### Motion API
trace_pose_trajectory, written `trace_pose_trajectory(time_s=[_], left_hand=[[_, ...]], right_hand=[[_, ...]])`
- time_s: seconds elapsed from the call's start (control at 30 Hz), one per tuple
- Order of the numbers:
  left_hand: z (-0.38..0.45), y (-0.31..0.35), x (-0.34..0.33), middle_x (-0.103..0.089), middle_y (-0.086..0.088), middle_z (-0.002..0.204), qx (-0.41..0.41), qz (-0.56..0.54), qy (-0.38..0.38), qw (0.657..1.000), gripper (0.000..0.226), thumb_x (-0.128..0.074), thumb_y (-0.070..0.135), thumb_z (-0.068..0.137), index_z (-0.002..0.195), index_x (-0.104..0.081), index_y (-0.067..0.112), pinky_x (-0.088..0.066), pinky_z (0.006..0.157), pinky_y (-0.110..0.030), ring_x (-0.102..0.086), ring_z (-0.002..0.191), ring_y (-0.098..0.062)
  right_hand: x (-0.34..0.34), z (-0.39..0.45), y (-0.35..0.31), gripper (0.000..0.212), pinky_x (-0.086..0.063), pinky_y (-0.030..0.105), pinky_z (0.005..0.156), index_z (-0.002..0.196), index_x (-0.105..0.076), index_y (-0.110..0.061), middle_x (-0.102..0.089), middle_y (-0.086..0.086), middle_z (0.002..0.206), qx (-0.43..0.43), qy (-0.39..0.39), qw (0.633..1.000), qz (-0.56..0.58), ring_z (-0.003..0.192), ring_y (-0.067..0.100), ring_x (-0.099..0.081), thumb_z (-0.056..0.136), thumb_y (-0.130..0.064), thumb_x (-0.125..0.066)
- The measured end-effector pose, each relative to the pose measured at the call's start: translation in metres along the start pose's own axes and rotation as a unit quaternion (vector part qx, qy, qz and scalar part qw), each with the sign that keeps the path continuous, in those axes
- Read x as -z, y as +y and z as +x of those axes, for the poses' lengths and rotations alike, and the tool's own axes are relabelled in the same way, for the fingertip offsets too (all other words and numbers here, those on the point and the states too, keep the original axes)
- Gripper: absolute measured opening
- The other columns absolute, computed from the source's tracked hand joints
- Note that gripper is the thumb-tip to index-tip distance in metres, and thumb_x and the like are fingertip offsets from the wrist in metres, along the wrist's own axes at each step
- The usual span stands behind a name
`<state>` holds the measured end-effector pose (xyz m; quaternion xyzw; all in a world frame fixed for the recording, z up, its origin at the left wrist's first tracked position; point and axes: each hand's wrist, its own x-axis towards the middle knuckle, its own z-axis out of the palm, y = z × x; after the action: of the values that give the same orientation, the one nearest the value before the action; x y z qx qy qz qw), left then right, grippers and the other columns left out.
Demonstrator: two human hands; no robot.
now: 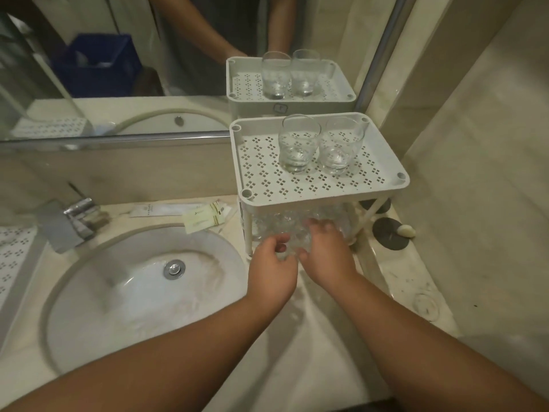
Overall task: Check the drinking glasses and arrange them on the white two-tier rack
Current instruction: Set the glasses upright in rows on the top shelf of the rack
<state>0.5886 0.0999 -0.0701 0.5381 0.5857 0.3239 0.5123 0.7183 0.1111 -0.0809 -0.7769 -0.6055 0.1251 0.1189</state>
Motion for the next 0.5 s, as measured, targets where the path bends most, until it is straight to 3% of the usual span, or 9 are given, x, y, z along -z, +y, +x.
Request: trace_pose_trajectory(time_s=[0.07,0.17,0.3,0.5], left_hand=[[0.004,-0.006,0.000,-0.059,0.010,0.109,0.056,-0.021,-0.012,0.998,0.039,-0.052,0.009,0.084,0.116,-0.057,0.031,-0.053,0.079,-0.033,-0.065,0.098,-0.019],[0.008,-0.013,0.002,-0.058,0.004,0.107,0.096,-0.041,-0.013,0.994,0.040,-0.051,0.011,0.082,0.116,-0.057,0.031,-0.048,0.069,-0.031,-0.067,0.088,-0.023],[0.010,-0.018,0.008,-0.058,0.006,0.106,0.121,-0.050,-0.007,0.991,0.041,-0.049,0.018,0.078,0.115,-0.056,0.035,-0.047,0.069,-0.030,-0.068,0.090,-0.023],[0.012,-0.025,0.016,-0.059,0.003,0.106,0.142,-0.050,-0.003,0.989,0.040,-0.051,0.017,0.082,0.119,-0.056,0.031,-0.047,0.068,-0.030,-0.067,0.090,-0.024]], right_hand=[[-0.007,0.010,-0.002,0.063,-0.046,0.037,0.093,0.143,-0.036,-0.023,-0.039,0.011,0.142,0.002,-0.024,0.999,-0.040,0.123,0.031,-0.047,0.089,-0.039,-0.064],[-0.014,0.025,-0.004,0.064,-0.045,0.038,0.093,0.144,-0.030,-0.024,-0.033,0.012,0.145,-0.015,-0.073,0.993,-0.087,0.123,0.032,-0.044,0.091,-0.042,-0.060],[-0.023,0.041,-0.004,0.067,-0.044,0.041,0.096,0.147,-0.022,-0.027,-0.026,0.012,0.151,-0.021,-0.115,0.983,-0.143,0.130,0.035,-0.035,0.092,-0.045,-0.056],[-0.033,0.053,-0.003,0.064,-0.045,0.042,0.096,0.142,-0.029,-0.029,-0.025,0.011,0.147,-0.032,-0.119,0.983,-0.138,0.129,0.035,-0.034,0.089,-0.043,-0.062]])
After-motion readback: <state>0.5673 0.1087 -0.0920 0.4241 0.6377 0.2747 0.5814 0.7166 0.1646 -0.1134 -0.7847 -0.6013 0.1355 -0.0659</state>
